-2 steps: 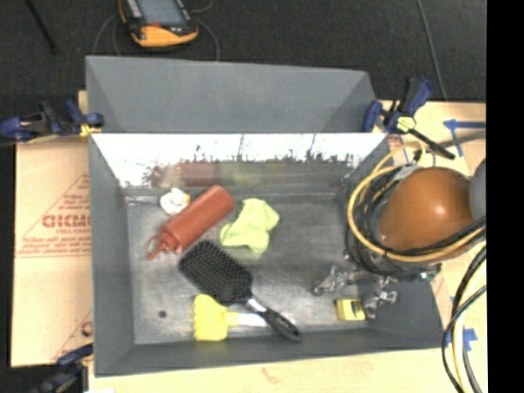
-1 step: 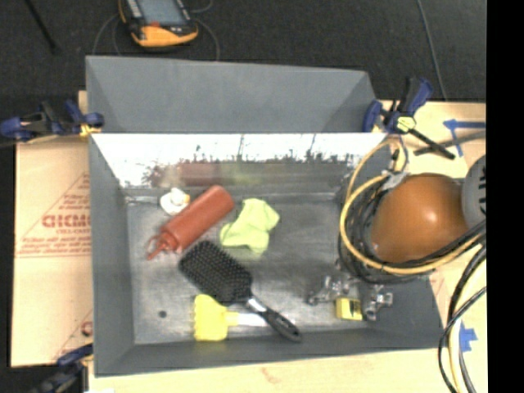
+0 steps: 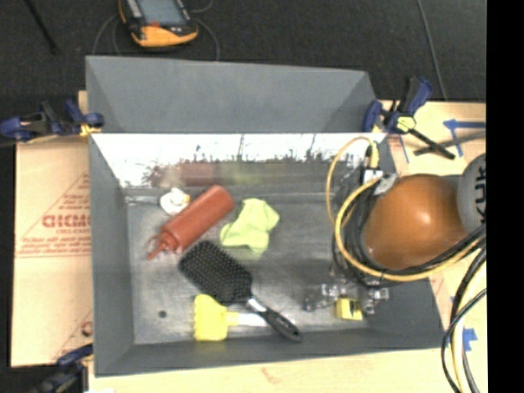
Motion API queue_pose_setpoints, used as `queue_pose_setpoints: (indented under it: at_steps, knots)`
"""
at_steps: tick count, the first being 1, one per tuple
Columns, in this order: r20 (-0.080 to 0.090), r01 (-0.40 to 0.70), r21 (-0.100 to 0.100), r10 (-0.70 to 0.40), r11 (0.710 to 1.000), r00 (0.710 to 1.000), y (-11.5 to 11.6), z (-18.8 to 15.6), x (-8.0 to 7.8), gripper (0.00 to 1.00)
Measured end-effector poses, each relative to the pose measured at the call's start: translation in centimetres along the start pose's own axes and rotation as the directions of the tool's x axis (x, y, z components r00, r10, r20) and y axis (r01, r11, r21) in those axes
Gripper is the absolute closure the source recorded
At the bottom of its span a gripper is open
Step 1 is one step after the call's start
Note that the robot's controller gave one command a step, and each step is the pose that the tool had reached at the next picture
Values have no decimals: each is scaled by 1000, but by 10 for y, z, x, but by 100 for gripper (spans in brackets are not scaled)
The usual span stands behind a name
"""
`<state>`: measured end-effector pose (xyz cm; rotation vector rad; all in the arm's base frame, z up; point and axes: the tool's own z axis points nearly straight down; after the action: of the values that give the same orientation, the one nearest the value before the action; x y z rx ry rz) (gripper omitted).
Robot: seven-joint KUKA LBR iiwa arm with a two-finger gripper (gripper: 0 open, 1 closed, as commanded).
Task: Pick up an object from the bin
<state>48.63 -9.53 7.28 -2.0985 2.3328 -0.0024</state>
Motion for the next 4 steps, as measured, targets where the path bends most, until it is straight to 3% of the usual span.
queue_pose_setpoints:
  at_steps: [1, 2, 3, 4]
  knots:
    - [14, -3, 8, 3, 1000, 1000, 3, -3, 36, 100]
    - [14, -3, 8, 3, 1000, 1000, 3, -3, 36, 100]
    - [0, -5, -3, 5, 1000, 1000, 3, -121, 22, 100]
    - [0, -5, -4, 5, 1000, 1000, 3, -121, 23, 100]
